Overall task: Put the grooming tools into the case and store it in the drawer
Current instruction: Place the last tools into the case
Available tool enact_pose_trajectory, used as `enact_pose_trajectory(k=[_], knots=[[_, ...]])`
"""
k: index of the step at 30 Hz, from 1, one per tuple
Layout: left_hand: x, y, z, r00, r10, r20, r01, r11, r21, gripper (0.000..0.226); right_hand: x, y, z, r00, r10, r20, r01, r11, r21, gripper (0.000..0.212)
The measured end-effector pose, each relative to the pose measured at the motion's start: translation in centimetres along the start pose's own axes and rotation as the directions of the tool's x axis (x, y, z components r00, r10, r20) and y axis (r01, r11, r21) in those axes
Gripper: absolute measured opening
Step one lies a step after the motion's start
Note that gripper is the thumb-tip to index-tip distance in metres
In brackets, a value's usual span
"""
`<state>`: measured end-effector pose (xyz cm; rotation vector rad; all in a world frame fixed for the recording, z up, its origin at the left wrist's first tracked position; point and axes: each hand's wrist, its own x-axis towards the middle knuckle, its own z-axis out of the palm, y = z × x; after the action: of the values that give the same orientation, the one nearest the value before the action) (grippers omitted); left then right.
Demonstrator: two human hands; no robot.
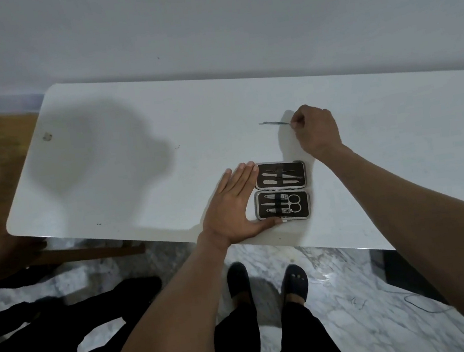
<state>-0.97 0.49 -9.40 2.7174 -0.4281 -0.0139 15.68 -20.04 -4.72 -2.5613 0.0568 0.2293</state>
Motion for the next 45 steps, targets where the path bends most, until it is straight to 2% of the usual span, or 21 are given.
enact_pose_trajectory(k=[3, 6, 16, 24, 39, 45], knots=[[-0.1, 0.1, 0.1, 0.999, 0.013, -0.045, -0.014, 1.0, -0.02, 0.12, -1.2, 0.7, -0.7, 1.0, 0.002, 0.018, -0.004, 0.994, 0.109, 0.012], [-0.2, 0.1, 0.0, 1.0, 0.009, -0.028, -0.009, 1.0, -0.014, 0.121, -3.1, 1.1, -1.4, 1.0, 0.023, 0.019, -0.026, 0.981, 0.193, 0.014], [-0.2, 0.1, 0.0, 1.0, 0.013, -0.02, -0.013, 1.0, 0.007, 0.12, -8.7, 2.7, -2.5, 0.994, 0.109, -0.001, -0.104, 0.954, 0.281, 0.017], [-0.3, 0.1, 0.0, 1.0, 0.002, 0.001, -0.002, 1.0, 0.003, 0.121, -10.0, 3.4, -2.0, 0.988, 0.151, -0.014, -0.142, 0.958, 0.249, 0.017], [-0.3, 0.0, 0.3, 0.999, 0.015, -0.05, -0.015, 1.0, -0.013, 0.121, -9.5, 1.1, -0.5, 0.996, 0.081, 0.027, -0.085, 0.973, 0.217, 0.015], [-0.3, -0.1, 0.5, 0.999, 0.012, -0.051, -0.013, 1.0, -0.008, 0.121, -9.6, 0.5, 0.0, 1.0, -0.006, 0.027, 0.004, 0.998, 0.057, 0.017]])
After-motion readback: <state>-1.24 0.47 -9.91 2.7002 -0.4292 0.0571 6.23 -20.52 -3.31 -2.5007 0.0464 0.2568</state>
